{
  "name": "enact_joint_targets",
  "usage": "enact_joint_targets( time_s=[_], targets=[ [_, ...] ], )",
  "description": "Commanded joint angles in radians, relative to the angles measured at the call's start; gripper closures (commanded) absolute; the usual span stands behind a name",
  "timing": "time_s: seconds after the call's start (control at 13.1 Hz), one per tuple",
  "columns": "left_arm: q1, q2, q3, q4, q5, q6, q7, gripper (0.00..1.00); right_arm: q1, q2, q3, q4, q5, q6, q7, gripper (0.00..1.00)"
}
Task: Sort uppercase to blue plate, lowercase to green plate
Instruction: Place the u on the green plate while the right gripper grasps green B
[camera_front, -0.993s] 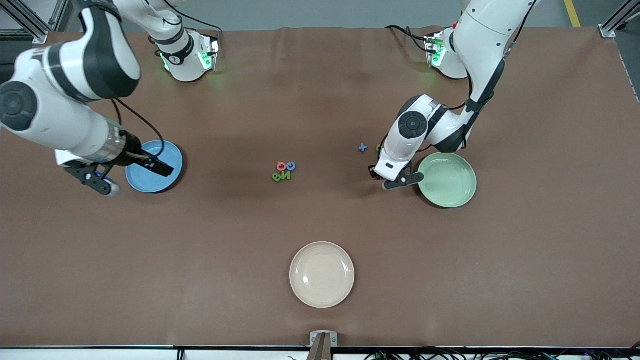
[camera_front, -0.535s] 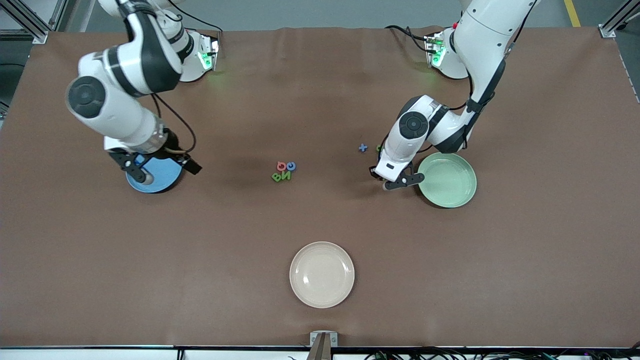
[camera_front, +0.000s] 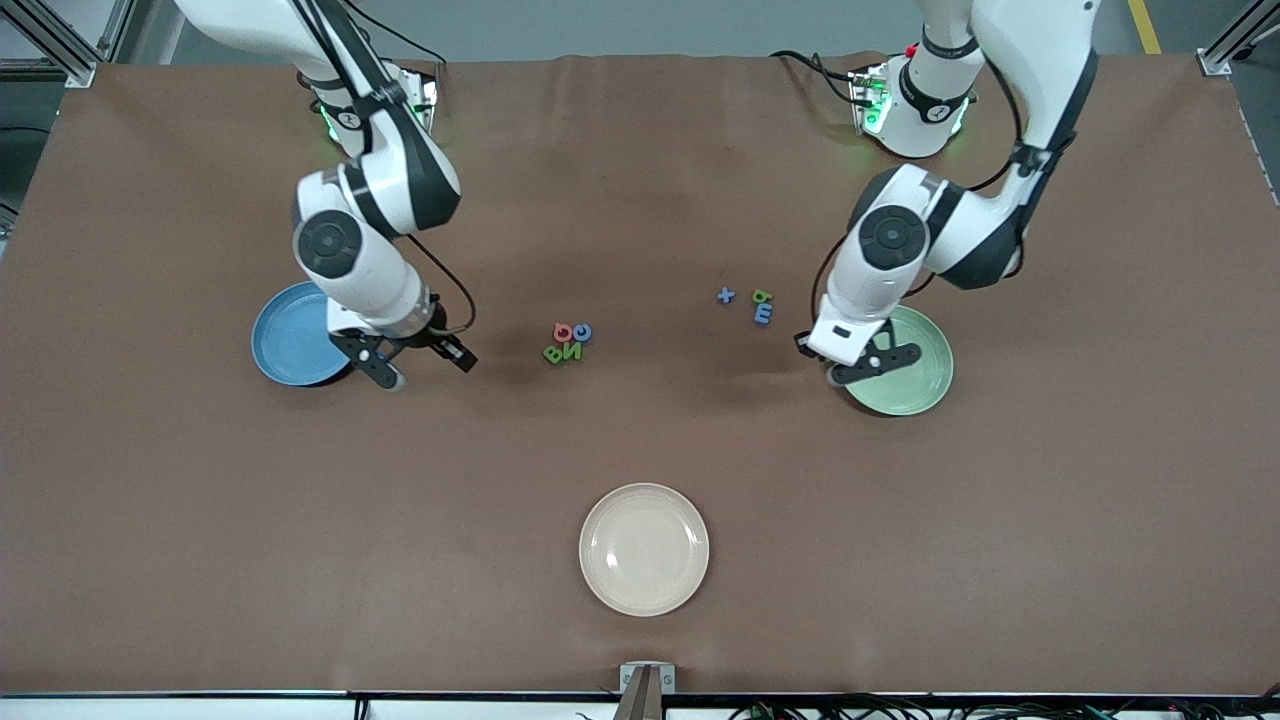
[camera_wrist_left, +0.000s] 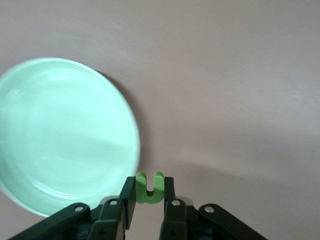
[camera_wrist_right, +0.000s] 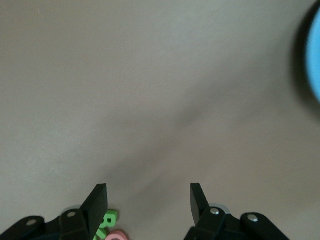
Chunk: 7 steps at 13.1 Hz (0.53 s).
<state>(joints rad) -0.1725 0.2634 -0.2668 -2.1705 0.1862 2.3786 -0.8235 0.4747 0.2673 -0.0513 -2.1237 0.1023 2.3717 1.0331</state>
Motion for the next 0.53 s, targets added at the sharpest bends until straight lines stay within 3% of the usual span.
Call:
enact_joint_targets(
  time_s=[0.0,0.23,0.46],
  targets=[
    [0.077,-0.041,-0.014,-0.093,0.018,0.022,0.093,0.87,0.067,0.082,-0.012,0.048,-0.029,0.055,0.068,0.24],
    [0.129,-0.041,-0.012,-0.17,0.018,0.125,0.161,0.87,0.117,0.147,-0.013,0.068,-0.073,0.104,0.158,0.24],
    [0.151,-0.035,-0.012,-0.202,0.018,0.134,0.211,0.87,0.163,0.196,-0.015,0.1,-0.102,0.106,0.237,0.24]
  ],
)
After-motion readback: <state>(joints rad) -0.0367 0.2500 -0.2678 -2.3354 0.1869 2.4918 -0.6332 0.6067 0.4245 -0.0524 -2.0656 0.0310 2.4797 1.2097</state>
